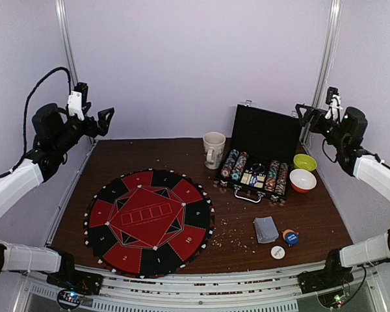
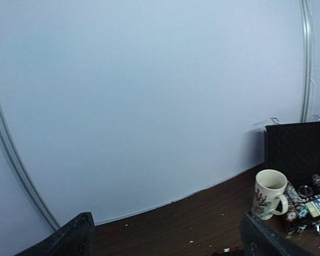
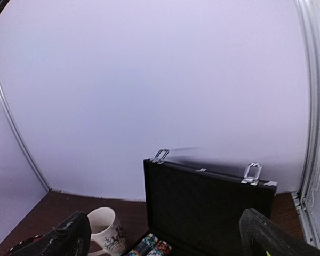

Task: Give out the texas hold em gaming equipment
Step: Move the dealer button to position 9.

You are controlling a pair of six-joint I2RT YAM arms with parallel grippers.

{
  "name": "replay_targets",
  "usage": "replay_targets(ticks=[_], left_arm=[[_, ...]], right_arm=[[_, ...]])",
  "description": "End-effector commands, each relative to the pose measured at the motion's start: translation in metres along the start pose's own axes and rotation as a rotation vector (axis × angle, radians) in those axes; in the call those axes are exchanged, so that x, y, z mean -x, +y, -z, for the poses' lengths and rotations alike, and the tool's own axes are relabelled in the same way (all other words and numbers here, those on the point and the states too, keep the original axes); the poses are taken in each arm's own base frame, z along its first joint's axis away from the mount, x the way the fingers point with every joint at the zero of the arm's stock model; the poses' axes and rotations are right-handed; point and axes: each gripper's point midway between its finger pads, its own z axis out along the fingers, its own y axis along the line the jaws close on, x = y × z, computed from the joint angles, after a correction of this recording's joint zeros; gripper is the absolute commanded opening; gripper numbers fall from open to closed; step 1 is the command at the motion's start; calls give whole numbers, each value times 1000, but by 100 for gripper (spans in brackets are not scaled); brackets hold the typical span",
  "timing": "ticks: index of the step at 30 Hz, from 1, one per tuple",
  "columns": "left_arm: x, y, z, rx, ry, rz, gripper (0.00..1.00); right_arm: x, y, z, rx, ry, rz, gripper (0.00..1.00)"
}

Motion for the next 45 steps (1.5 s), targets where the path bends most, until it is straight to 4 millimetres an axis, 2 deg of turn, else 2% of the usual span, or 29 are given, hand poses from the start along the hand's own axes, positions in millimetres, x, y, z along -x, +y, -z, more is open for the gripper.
replay_targets(ticks=[1,5,7,9,12,18,24,28,38,42,45], left_arm=[[-29,-51,-9,-173,219,12,98],[-41,-89,-13,-281,301,-41,98],[-49,-105,-14,-332,337,-59,98],[-59,-120,-15,-381,365,-73,98],[-74,-133,-18,-404,396,-82,98],[-99,-143,-23,-401,458,-20,98],[-108,-138,-22,-361,461,-20,98],[-115,-136,-19,-346,448,-23,98],[-135,-138,-18,-347,473,-26,98],[-136,-136,-17,-341,471,-34,98],[-138,-135,-17,-332,470,-42,98]], right_arm=[[-55,45,-11,116,341,-85,100],[-77,75,-13,76,507,51,100],[-88,101,-9,106,590,110,100],[-103,112,-2,91,677,145,100],[-124,118,9,20,789,180,100],[-160,108,27,-113,968,198,100],[-187,80,28,-265,1097,291,100],[-206,73,36,-300,1202,302,100],[-222,68,66,-336,1309,255,100],[-227,66,89,-356,1373,232,100],[-233,75,113,-339,1427,193,100]])
